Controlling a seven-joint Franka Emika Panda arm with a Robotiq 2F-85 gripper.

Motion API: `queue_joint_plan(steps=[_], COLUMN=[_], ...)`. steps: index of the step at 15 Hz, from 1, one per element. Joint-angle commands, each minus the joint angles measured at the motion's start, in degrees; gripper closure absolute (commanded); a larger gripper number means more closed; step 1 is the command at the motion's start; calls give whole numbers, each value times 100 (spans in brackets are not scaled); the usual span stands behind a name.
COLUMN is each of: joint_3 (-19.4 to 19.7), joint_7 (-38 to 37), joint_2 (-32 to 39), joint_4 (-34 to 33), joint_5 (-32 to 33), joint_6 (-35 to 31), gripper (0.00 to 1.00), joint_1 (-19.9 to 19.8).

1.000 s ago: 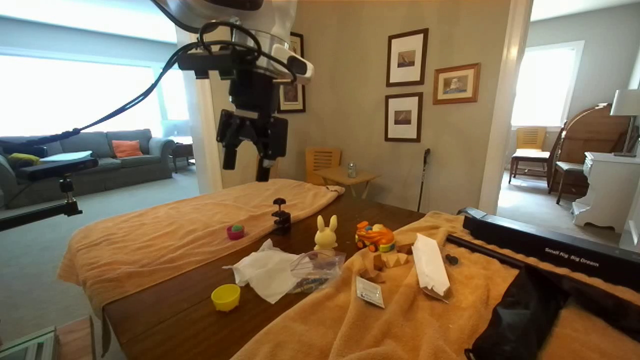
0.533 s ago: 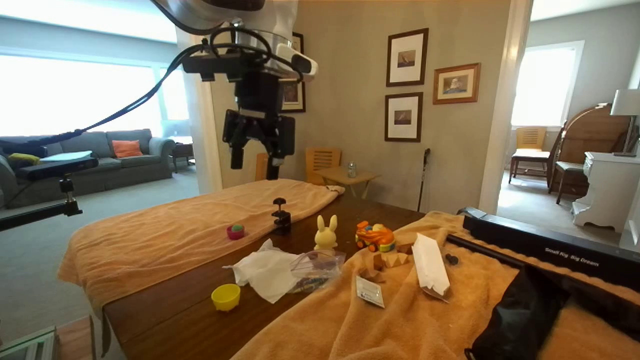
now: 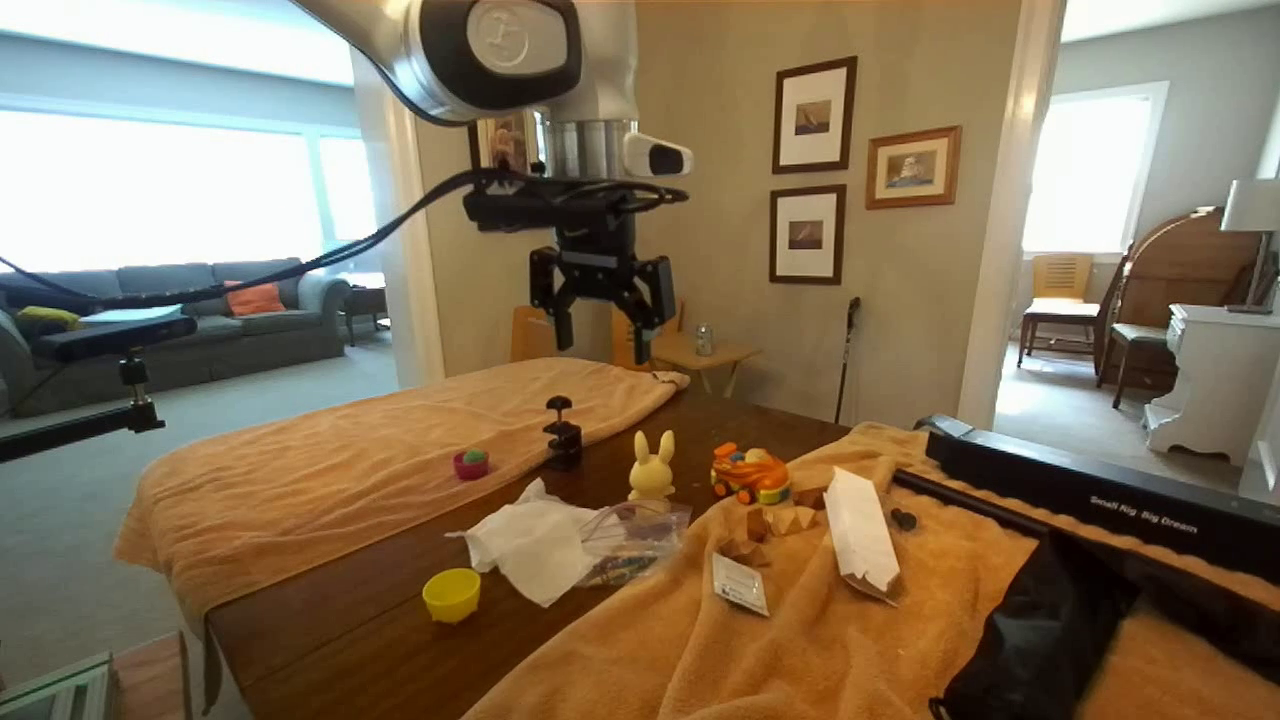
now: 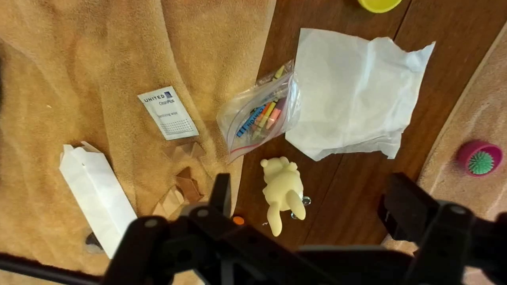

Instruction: Turn the doll to the left

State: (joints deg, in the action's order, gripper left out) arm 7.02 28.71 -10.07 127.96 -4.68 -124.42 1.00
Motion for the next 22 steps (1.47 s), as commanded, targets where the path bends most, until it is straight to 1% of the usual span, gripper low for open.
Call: queue_joint_plan(steps=[1,9,10,11,14,15,18,20,22], joint_3=[-57,-57,-33,-42,-91,-110,-244,-398,-563], joint_7=[17,25,235,345,864,1084,1310,1134,795], joint_2=[31,39,63,112,478,590,1075,1457,1811], joint_4=[-33,-82,-81,-98,-326,-375,-609,-840,-1072], joint_5=[-25,-40,-223,-197,-125,-199,-493,-794,-822], joint_6=[14,14,-99,-245,-868,-1083,-1518,-1598,-1711], gripper=[0,0,0,0,0,0,0,0,0], joint_1=[-56,-54,-18,-3,62,88,121,91,44])
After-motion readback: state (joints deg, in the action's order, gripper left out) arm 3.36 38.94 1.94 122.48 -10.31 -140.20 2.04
